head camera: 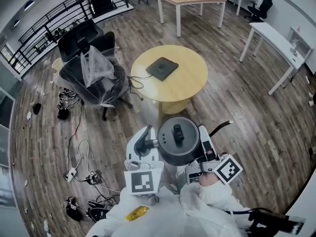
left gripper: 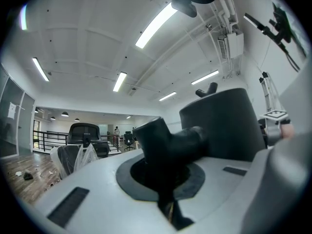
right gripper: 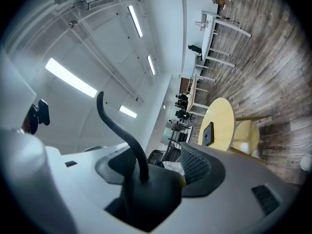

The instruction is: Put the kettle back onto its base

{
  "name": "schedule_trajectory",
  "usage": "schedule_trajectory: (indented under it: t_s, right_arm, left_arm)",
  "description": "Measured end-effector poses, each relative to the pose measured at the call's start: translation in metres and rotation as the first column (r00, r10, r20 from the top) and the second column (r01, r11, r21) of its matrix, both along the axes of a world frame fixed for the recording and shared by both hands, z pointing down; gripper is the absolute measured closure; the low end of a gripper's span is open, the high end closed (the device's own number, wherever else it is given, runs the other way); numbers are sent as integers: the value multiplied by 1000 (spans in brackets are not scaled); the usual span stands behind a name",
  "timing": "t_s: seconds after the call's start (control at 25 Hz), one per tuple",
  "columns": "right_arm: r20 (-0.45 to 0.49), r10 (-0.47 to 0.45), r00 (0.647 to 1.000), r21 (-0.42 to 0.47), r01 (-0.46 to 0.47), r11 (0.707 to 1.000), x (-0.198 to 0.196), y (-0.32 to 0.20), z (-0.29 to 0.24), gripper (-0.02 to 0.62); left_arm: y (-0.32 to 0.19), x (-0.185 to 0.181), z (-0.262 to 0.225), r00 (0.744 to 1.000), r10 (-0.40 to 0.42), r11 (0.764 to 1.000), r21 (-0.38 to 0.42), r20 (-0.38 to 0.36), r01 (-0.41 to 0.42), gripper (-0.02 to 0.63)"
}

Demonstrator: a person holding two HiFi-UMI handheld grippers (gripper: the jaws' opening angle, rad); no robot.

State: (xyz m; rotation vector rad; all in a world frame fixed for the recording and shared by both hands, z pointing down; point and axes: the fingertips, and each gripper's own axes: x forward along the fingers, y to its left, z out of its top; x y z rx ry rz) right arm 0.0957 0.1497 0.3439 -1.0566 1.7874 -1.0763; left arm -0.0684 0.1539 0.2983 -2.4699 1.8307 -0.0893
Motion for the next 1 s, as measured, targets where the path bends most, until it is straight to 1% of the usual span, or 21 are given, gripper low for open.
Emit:
schedule_trajectory:
  t_s: [0.16, 0.4, 0.52, 0.64, 0.8, 1.0]
  right_arm:
    - [2, -4, 1000, 13, 4, 1000, 9, -44, -3, 316]
    - [3, -35, 999, 7, 35, 999, 20, -111, -6, 316]
    - [13, -52, 999, 14, 52, 999, 27, -136, -9, 316]
    - [16, -76, 997, 32, 75, 997, 33, -156, -12, 316]
    - [33, -93, 995, 10, 93, 996, 33, -180, -5, 316]
    - [27, -108, 994, -23, 109, 994, 27, -203, 6, 316]
  left_arm:
    - [-43, 9, -3, 1000, -8, 1000, 15, 2, 8, 604]
    - [-104, 21, -6, 1000, -29, 999, 15, -3, 29, 604]
    - [-127, 30, -11, 999, -42, 999, 31, -3, 42, 604]
    - [-142, 36, -15, 998, -61, 997, 53, 13, 60, 604]
    - [-164, 36, -10, 996, -85, 996, 32, 19, 85, 604]
    - [-186, 31, 0, 995, -102, 995, 3, 21, 102, 604]
